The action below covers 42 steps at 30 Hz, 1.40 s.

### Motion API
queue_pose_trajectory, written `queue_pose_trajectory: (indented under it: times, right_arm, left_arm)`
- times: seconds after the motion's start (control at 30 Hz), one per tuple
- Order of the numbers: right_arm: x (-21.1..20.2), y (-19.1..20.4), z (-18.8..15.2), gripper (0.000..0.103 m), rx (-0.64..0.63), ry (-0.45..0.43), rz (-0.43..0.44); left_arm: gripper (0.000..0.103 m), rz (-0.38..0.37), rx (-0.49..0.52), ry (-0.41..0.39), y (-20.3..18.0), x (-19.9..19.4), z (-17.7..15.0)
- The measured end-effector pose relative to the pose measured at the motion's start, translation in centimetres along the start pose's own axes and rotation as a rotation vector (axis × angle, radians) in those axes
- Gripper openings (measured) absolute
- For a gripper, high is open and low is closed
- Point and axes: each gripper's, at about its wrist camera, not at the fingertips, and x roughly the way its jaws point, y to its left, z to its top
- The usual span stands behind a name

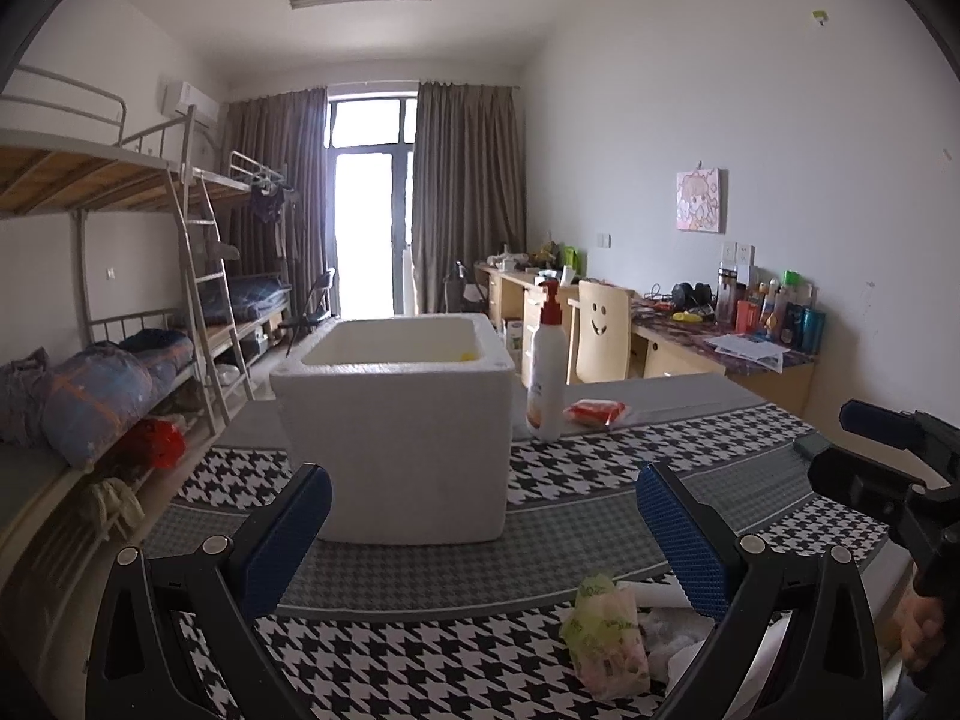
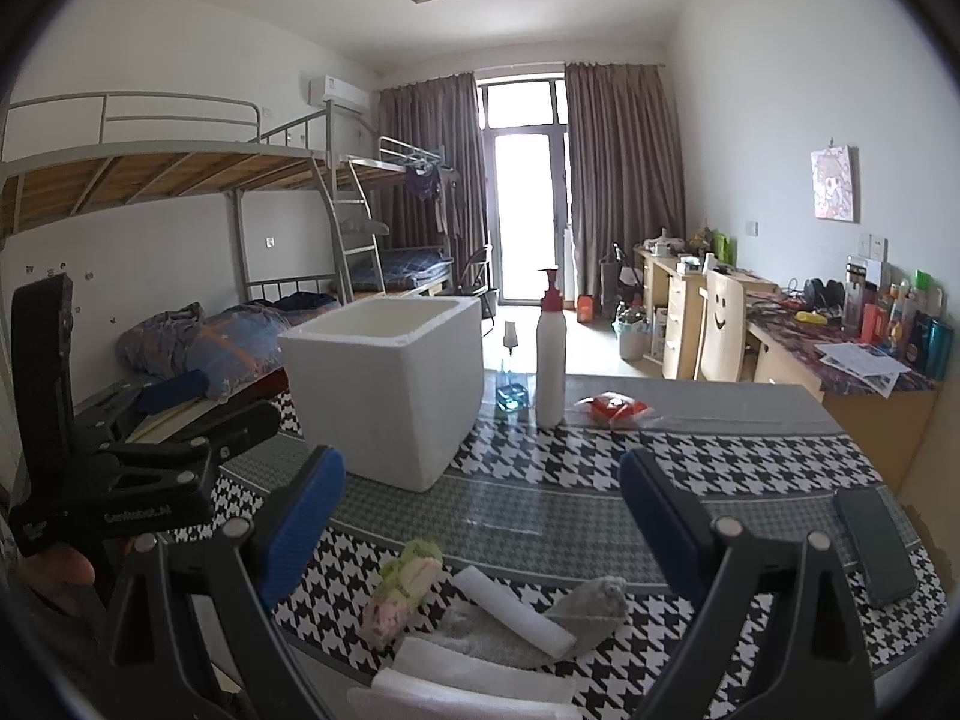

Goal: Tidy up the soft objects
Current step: 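Move both tools back toward the remaining items on the table, then grasp the green wet-wipes packet with the left tool while the right tool grasps the white tissue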

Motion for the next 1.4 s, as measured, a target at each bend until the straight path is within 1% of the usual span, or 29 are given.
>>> queue_pose_trajectory:
  times: [0.1, 0.23, 0.37, 0.57, 0.73, 1.23, 1.33, 1.4]
  right_arm:
    - [0.0, -0.1, -0.6, 0.095, 0.003, 0.007, -0.002]
    - [-0.1, 0.0, -1.4, 0.095, 0.005, 0.020, 0.009]
    - [-0.2, 0.1, -2.2, 0.095, -0.017, 0.028, -0.002]
    - [-0.6, -0.1, -3.3, 0.095, -0.003, 0.039, 0.007]
    - [-0.5, -0.3, -4.6, 0.095, 0.008, 0.065, -0.002]
    - [-0.8, -0.6, -7.5, 0.095, 0.012, 0.136, -0.012]
    - [-0.9, -0.8, -7.8, 0.095, 0.017, 0.147, -0.008]
    - [-0.8, -0.8, -8.1, 0.095, 0.019, 0.155, -0.002]
  left_arm:
    - [0.102, 0.012, 0.010, 0.002, -0.4, 0.2, -0.5]
    - [0.102, -0.003, 0.007, 0.030, -0.7, 0.7, -1.2]
    - [0.102, -0.004, 0.006, 0.055, -0.7, 1.2, -1.8]
    - [0.102, -0.003, 0.016, 0.084, -1.1, 1.6, -2.7]
    - [0.102, -0.011, 0.018, 0.106, -1.3, 1.9, -3.2]
    - [0.102, -0.064, 0.036, 0.248, -3.1, 4.2, -5.8]
    - [0.098, -0.066, 0.044, 0.267, -3.5, 4.6, -6.4]
    - [0.092, -0.072, 0.048, 0.287, -3.6, 4.9, -6.7]
